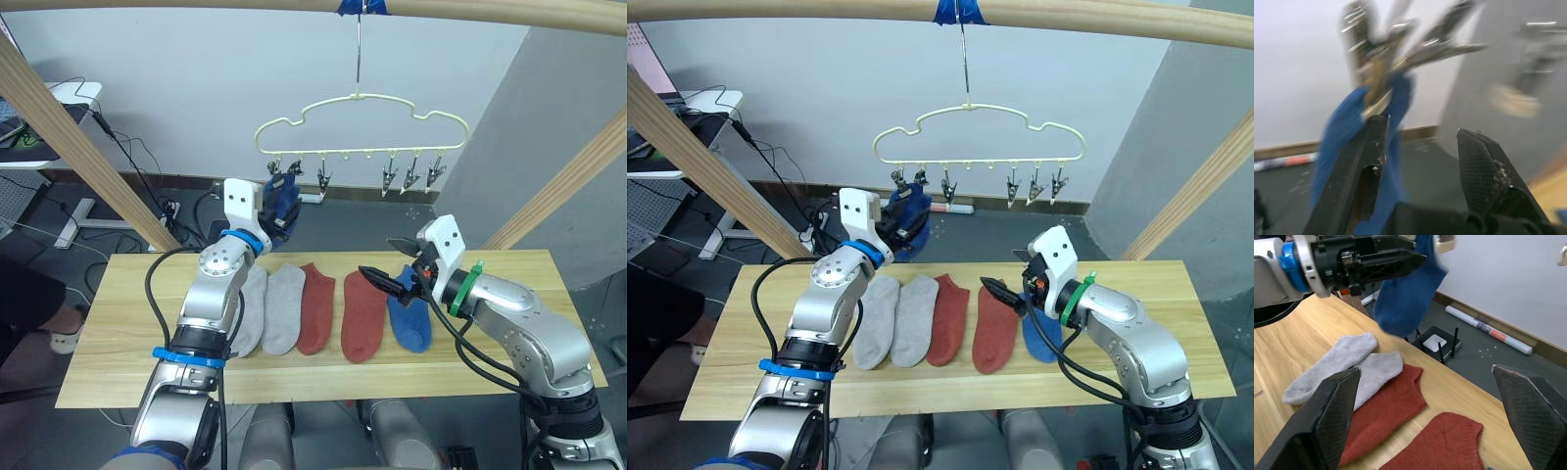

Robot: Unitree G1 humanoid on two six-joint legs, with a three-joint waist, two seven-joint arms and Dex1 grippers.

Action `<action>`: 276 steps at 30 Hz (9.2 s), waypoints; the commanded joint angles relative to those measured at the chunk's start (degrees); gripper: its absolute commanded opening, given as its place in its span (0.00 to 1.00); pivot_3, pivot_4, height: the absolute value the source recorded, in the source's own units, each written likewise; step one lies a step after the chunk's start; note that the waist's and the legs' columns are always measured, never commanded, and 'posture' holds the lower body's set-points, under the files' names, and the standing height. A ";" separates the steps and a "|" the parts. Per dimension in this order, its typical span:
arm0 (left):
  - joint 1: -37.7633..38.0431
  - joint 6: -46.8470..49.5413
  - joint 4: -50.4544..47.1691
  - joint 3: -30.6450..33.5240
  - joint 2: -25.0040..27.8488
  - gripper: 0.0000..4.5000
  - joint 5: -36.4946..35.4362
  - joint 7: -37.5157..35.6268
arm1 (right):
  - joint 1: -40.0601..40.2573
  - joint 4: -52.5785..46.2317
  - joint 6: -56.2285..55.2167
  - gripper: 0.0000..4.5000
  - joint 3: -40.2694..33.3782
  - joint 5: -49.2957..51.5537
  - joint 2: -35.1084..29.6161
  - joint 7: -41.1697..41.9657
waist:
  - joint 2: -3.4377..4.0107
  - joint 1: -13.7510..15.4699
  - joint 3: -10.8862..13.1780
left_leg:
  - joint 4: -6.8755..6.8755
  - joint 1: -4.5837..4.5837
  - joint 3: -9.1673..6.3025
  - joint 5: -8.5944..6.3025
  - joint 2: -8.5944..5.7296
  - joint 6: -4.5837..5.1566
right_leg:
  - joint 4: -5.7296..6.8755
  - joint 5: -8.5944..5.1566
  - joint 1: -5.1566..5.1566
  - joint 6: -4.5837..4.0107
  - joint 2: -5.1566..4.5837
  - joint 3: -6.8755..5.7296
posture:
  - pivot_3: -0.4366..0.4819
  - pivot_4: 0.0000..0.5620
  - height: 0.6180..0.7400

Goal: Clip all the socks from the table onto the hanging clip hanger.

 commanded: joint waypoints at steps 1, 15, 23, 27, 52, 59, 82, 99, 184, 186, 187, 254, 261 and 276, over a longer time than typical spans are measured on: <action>-2.86 -4.84 2.69 1.25 0.54 0.54 2.61 2.12 | -0.33 -2.21 -0.31 1.00 -1.38 1.14 0.11 -0.85 | 0.00 0.02 0.00 | 0.00 0.00 0.00 0.00 0.00 0.00 | -0.01 0.00 0.01 0.00 0.00 0.01 | 0.32 0.39 1.00; -6.77 -13.37 6.57 2.07 -1.25 0.54 2.47 0.41 | -0.72 -1.38 -1.06 1.00 -0.97 1.03 0.56 -2.17 | 0.00 0.00 0.00 | 0.00 -0.02 0.01 0.00 -0.01 0.00 | 0.00 0.01 0.01 -0.01 -0.01 0.00 | 0.32 0.39 1.00; -9.92 -16.07 11.61 1.21 -1.06 0.54 6.72 3.70 | -0.93 -1.16 -1.42 1.00 -0.44 0.75 1.11 -2.54 | 0.00 -0.01 0.00 | 0.01 -0.01 0.00 0.00 -0.01 0.00 | 0.00 0.01 0.02 0.00 0.00 0.00 | 0.32 0.38 1.00; -9.01 -13.73 12.90 0.70 -0.77 0.54 8.50 4.19 | -0.84 -1.17 -1.40 1.00 -0.80 0.69 0.98 -2.61 | 0.00 -0.04 -0.01 | 0.01 -0.01 0.01 0.00 -0.01 0.00 | 0.00 0.01 0.02 0.00 0.00 0.01 | 0.32 0.38 1.00; 12.84 6.51 -20.94 5.13 2.59 0.54 -2.05 -5.30 | 2.42 -5.64 -0.86 1.00 -4.93 3.77 -4.00 0.16 | 0.02 -1.39 -0.02 | -0.05 -0.02 -0.01 0.01 0.01 -0.01 | 0.09 0.02 -0.02 -0.02 -0.05 -0.01 | 0.31 0.39 1.00; 17.09 12.28 -32.83 3.04 0.96 0.54 -7.25 -6.80 | 3.52 -6.37 -2.19 1.00 -8.40 7.82 -6.25 3.01 | 0.02 -1.11 -0.03 | 0.12 0.12 -0.04 0.19 0.01 0.13 | 0.06 0.06 0.25 0.34 -0.02 -0.05 | 0.32 0.40 1.00; 9.36 -1.07 -20.50 -0.64 -5.23 0.23 2.10 0.27 | 0.58 -6.95 -4.45 1.00 -7.61 10.52 -5.94 3.70 | 0.01 -1.55 -0.02 | -0.02 0.85 0.21 0.20 0.00 0.15 | -0.18 0.12 0.92 0.37 0.02 0.21 | 0.29 0.40 1.00; 5.84 -4.66 -13.77 0.46 -6.46 0.48 2.11 1.67 | -1.95 -6.61 -4.09 1.00 -6.57 11.20 -5.30 2.41 | 0.01 -1.91 -0.02 | -0.07 0.81 0.21 0.20 0.00 0.15 | -0.30 0.12 0.92 0.38 0.02 0.21 | 0.29 0.39 1.00; -0.57 43.45 -23.23 11.66 5.29 0.00 -23.96 -5.62 | -7.89 47.00 -30.32 1.00 13.01 -18.16 -3.64 4.39 | 0.02 -4.14 0.02 | -0.22 0.86 0.25 0.19 0.05 0.15 | -0.36 0.10 0.85 0.39 0.04 0.23 | 0.37 0.43 1.00; 0.07 46.98 -24.50 12.59 4.77 0.00 -26.59 -5.06 | -8.76 50.71 -31.92 1.00 11.78 -18.21 -1.85 4.27 | 0.03 -4.13 0.02 | -0.26 0.87 0.23 0.19 0.05 0.15 | -0.36 0.10 0.85 0.38 0.05 0.22 | 0.38 0.43 1.00; 0.50 48.57 -25.29 13.40 4.06 0.00 -28.12 -4.36 | -9.28 53.26 -33.58 1.00 12.17 -19.49 -1.54 4.22 | 0.02 -4.10 0.02 | -0.27 0.88 0.23 0.19 0.05 0.15 | -0.35 0.09 0.85 0.38 0.05 0.22 | 0.38 0.43 1.00; -4.96 66.65 -19.75 27.53 -1.53 0.00 -62.45 21.99 | -19.95 19.88 -31.13 0.01 22.00 -35.21 4.00 9.11 | 0.00 -2.74 0.07 | -0.44 0.75 0.08 0.06 0.04 -0.08 | -0.80 0.07 0.81 0.42 0.09 0.22 | 0.38 0.42 1.00; -4.31 65.69 -20.03 25.61 -0.44 0.00 -62.67 20.82 | -22.39 23.01 -31.61 0.01 23.32 -37.63 4.86 9.19 | 0.00 -2.70 0.06 | -0.44 0.74 0.07 0.06 0.05 -0.09 | -0.82 0.08 0.82 0.41 0.08 0.20 | 0.38 0.40 1.00; -1.61 61.91 -23.31 20.25 3.86 0.00 -59.57 14.22 | -23.83 21.83 -26.72 0.01 19.60 -34.37 8.13 9.95 | 0.01 -2.67 0.06 | -0.56 0.75 0.06 0.06 0.05 -0.09 | -0.86 0.08 0.81 0.40 0.08 0.19 | 0.39 0.39 1.00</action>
